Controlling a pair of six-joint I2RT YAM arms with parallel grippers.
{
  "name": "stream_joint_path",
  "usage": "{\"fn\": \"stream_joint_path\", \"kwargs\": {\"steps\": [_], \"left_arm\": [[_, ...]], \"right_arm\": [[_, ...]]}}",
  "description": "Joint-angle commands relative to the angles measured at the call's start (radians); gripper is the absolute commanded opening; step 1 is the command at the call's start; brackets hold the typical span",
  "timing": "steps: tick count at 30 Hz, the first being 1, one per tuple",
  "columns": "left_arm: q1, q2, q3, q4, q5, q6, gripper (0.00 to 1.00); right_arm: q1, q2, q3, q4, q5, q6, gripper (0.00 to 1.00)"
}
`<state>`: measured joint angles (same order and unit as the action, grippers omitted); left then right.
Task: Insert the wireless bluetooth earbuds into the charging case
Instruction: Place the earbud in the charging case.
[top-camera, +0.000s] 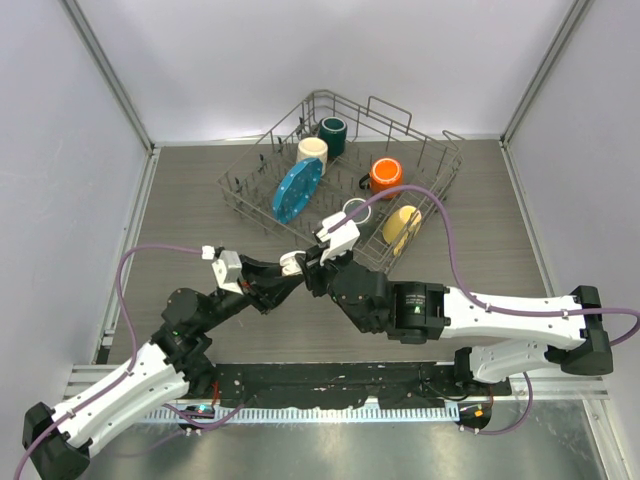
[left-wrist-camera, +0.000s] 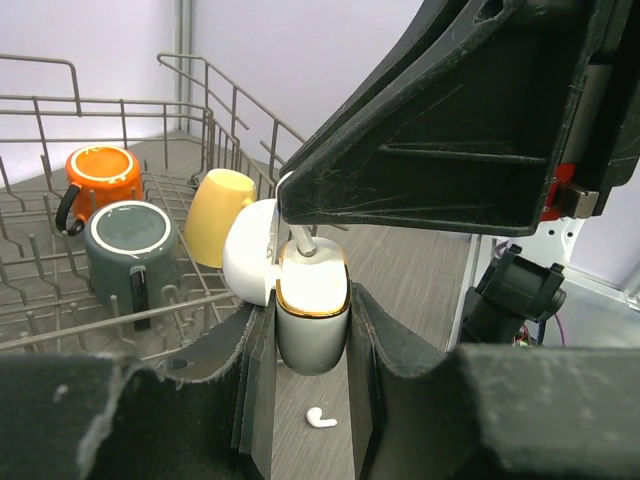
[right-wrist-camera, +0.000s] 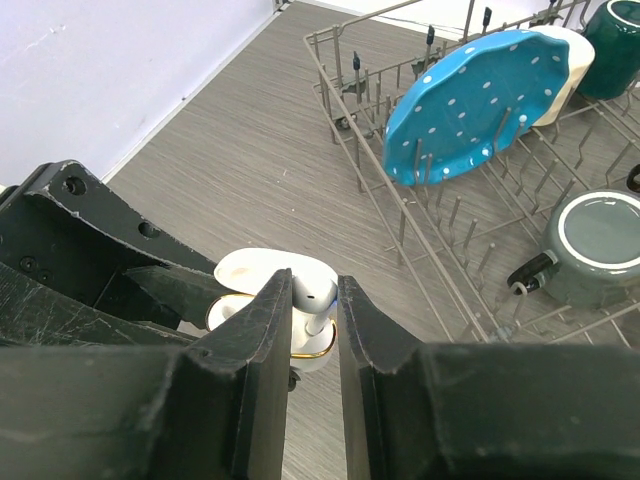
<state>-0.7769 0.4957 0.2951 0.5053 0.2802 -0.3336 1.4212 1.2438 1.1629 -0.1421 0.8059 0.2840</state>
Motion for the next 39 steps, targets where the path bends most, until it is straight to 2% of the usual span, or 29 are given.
{"fn": "stream_joint_path", "kwargs": {"steps": [1,13,24,39], "left_arm": [[-0.001,-0.002,0.027,0.098,-0.004,-0.001,0.00],[-0.001,-0.008,0.022,0.105,-0.050,-0.002,0.00],[0.001,-0.009,0.021,0.119,-0.137,-0.004,0.00],[-0.001,-0.009,0.013,0.157,-0.053,0.010,0.00]], "right_arm": [[0.008,-0.012,-0.008,0.012,0.050,-0.023,0.01],[0.042,-0.017,-0.040,0.091,0.062,-0.115,0.01],[0.045,-0.049,-0.066,0.055,0.019,-0.062,0.01],[0.048,-0.020,-0.031,0.039,-0.002,-0.052,0.02]]}}
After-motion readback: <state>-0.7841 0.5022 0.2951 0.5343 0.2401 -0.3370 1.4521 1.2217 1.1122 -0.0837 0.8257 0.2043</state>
